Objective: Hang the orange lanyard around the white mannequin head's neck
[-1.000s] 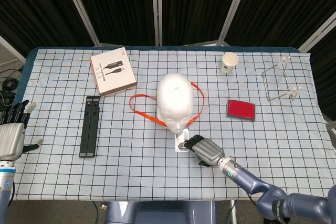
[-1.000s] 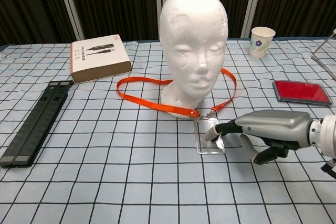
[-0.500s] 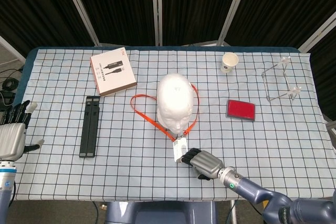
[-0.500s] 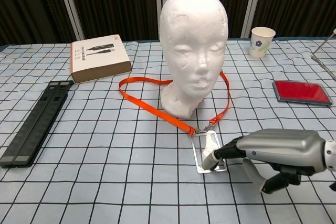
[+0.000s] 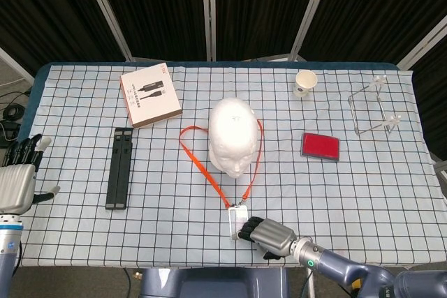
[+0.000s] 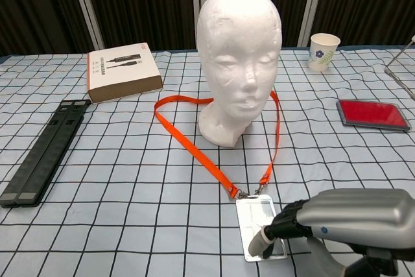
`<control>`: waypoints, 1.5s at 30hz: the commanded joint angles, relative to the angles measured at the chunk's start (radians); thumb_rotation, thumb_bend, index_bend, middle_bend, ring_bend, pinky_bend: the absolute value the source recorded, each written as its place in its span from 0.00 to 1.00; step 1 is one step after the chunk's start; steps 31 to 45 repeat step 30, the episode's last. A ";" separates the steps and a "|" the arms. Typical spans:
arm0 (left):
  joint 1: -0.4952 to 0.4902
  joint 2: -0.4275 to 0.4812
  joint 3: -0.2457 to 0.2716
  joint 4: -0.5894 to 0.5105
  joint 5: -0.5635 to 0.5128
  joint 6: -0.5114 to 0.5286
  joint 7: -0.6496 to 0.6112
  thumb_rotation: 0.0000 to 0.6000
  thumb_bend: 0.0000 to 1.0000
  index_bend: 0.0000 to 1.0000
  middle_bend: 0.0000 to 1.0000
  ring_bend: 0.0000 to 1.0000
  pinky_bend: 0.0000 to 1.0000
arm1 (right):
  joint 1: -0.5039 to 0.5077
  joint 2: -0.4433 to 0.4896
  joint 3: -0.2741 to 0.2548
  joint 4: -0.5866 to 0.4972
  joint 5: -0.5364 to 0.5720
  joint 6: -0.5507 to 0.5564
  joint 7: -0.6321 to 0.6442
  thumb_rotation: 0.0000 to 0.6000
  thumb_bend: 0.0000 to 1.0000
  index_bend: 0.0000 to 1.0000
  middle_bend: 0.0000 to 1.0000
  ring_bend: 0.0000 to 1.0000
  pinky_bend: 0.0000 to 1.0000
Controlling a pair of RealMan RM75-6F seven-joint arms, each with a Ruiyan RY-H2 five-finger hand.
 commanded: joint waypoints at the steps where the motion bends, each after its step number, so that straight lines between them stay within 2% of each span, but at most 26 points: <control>1: 0.001 -0.001 -0.001 0.000 0.001 -0.001 0.001 1.00 0.17 0.00 0.00 0.00 0.00 | 0.003 0.012 -0.013 -0.015 -0.016 0.005 0.003 1.00 1.00 0.21 0.23 0.16 0.14; 7: 0.006 0.002 -0.007 0.001 0.002 -0.002 -0.005 1.00 0.17 0.00 0.00 0.00 0.00 | -0.024 0.052 -0.017 -0.026 -0.086 0.130 0.010 1.00 1.00 0.21 0.23 0.16 0.17; 11: 0.012 0.007 -0.009 0.004 0.004 -0.003 -0.021 1.00 0.17 0.00 0.00 0.00 0.00 | -0.084 0.128 -0.030 0.001 -0.169 0.316 -0.001 1.00 1.00 0.21 0.23 0.16 0.17; 14: 0.019 0.011 -0.007 0.003 0.010 -0.001 -0.030 1.00 0.17 0.00 0.00 0.00 0.00 | -0.154 0.181 -0.039 0.068 -0.207 0.477 0.001 1.00 0.97 0.19 0.22 0.16 0.17; 16: 0.026 0.016 -0.005 -0.001 0.019 0.005 -0.038 1.00 0.17 0.00 0.00 0.00 0.00 | -0.207 0.211 -0.039 0.126 -0.217 0.589 0.008 1.00 0.84 0.12 0.18 0.15 0.17; 19: 0.039 0.025 0.004 -0.001 0.051 0.024 -0.051 1.00 0.17 0.00 0.00 0.00 0.00 | -0.298 0.232 -0.015 0.241 -0.215 0.774 -0.004 1.00 0.51 0.02 0.10 0.08 0.09; 21: 0.051 0.029 0.012 0.006 0.080 0.043 -0.063 1.00 0.17 0.00 0.00 0.00 0.00 | -0.364 0.225 0.005 0.309 -0.185 0.880 0.004 1.00 0.28 0.00 0.03 0.02 0.02; 23: 0.063 0.030 0.019 0.010 0.101 0.059 -0.077 1.00 0.17 0.00 0.00 0.00 0.00 | -0.422 0.225 0.025 0.352 -0.124 0.939 0.001 1.00 0.10 0.00 0.00 0.00 0.00; 25: 0.076 0.031 0.028 0.014 0.121 0.073 -0.093 1.00 0.17 0.00 0.00 0.00 0.00 | -0.465 0.217 0.051 0.394 -0.076 0.981 -0.029 1.00 0.02 0.00 0.00 0.00 0.00; 30: 0.104 0.023 0.052 0.045 0.169 0.106 -0.102 1.00 0.16 0.00 0.00 0.00 0.00 | -0.521 0.214 0.083 0.369 0.031 0.964 -0.039 1.00 0.00 0.00 0.00 0.00 0.00; 45: 0.104 0.023 0.052 0.045 0.169 0.106 -0.102 1.00 0.16 0.00 0.00 0.00 0.00 | -0.521 0.214 0.083 0.369 0.031 0.964 -0.039 1.00 0.00 0.00 0.00 0.00 0.00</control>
